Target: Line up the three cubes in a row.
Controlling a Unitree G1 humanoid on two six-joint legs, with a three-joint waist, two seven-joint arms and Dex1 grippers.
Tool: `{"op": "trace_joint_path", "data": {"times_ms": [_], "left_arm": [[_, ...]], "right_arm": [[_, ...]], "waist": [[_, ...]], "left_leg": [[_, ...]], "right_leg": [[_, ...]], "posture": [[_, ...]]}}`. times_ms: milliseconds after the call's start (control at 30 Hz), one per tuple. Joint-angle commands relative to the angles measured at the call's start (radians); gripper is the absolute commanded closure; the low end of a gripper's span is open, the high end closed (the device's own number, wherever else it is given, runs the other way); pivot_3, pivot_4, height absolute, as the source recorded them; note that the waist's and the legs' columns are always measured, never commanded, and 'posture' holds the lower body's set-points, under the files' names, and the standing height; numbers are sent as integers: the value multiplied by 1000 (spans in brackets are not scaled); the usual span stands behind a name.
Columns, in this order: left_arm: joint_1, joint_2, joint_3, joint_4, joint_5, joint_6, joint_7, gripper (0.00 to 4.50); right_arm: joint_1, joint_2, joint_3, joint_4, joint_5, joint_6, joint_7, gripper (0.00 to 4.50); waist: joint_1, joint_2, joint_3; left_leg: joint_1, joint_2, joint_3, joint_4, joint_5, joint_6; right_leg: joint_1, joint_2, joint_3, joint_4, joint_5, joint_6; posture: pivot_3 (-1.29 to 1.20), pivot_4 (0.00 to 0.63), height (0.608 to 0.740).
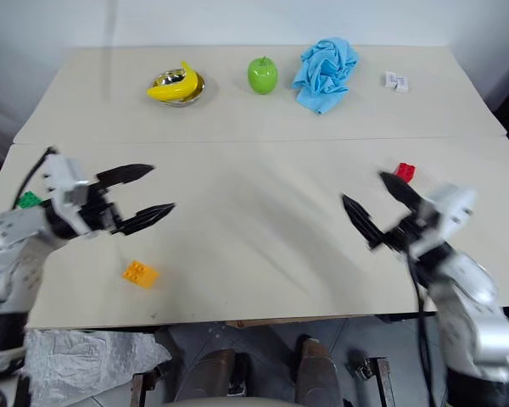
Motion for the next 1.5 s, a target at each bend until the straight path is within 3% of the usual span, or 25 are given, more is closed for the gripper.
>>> {"op": "trace_joint_path", "data": {"times_ms": [33, 167, 300, 500, 633, 767, 967, 1300, 1400, 1500], "left_arm": [[-83, -32, -45, 142, 73, -91, -67, 49], [-138, -70, -62, 236, 86, -123, -130, 49], [-154, -95, -83, 224, 79, -101, -178, 49], [-154, -109, -91, 184, 91, -90, -182, 49], [-134, -103, -79, 126, 78, -53, -166, 49], [-82, -82, -60, 50, 66, -5, -150, 49], [-71, -89, -9, 11, 43, 41, -91, 49], [-79, -90, -6, 1, 56, 42, -77, 49], [-85, -87, -5, 6, 58, 39, -78, 0], [-91, -84, 0, 12, 61, 33, -77, 0]], "right_arm": [[179, 10, -157, -36, -12, -78, 55, 0], [276, 22, -220, 30, -29, -119, 60, 0], [173, 19, -187, 74, -55, -89, -32, 0], [-211, -8, -40, 144, -66, 212, -316, 0], [-444, -13, 61, 253, -132, 352, -429, 0], [-630, -2, 129, 477, -226, 348, -483, 0], [-789, 11, 171, 720, -320, 304, -513, 0], [-858, 81, 149, 912, -366, 180, -540, 0], [-858, 86, 156, 930, -370, 135, -520, 623], [-840, 92, 173, 912, -368, 111, -483, 1596]], "waist": [[-1, 0, 0], [-15, -3, 2], [-31, -6, 3], [-28, -5, 2], [-24, -5, 2], [-19, -5, 2], [-18, -5, 2], [-32, -5, 2], [-32, -5, 2], [-33, -5, 2]], "left_leg": [[0, 1, 3, 0, 0, 0], [6, 3, 10, -1, 0, -2], [15, 7, 11, -1, 0, -4], [17, 15, 16, 2, 1, -5], [12, 15, 16, 3, 1, -4], [10, 14, 15, 2, 0, -3], [-2, 14, 15, 3, 0, -2], [-3, 14, 16, 3, 1, -2], [-3, 14, 16, 3, 1, -3], [-3, 14, 16, 3, 1, -3]], "right_leg": [[0, 1, 0, -1, 0, 0], [3, 3, 6, -1, -1, 2], [6, 5, 17, 1, -1, 4], [1, 6, 24, 7, -1, 3], [-4, 5, 24, 10, -1, 1], [-6, 5, 22, 9, -1, 0], [-14, 5, 19, 8, -1, 1], [-14, 6, 16, 8, -1, 0], [-14, 6, 16, 8, -1, 0], [-14, 6, 16, 8, -1, 0]], "posture": [[0, 150, 740], [0, 150, 740], [0, 150, 740], [0, 150, 740], [0, 150, 740], [0, 150, 740], [0, 150, 740], [0, 150, 740], [0, 150, 740], [0, 150, 740]]}}
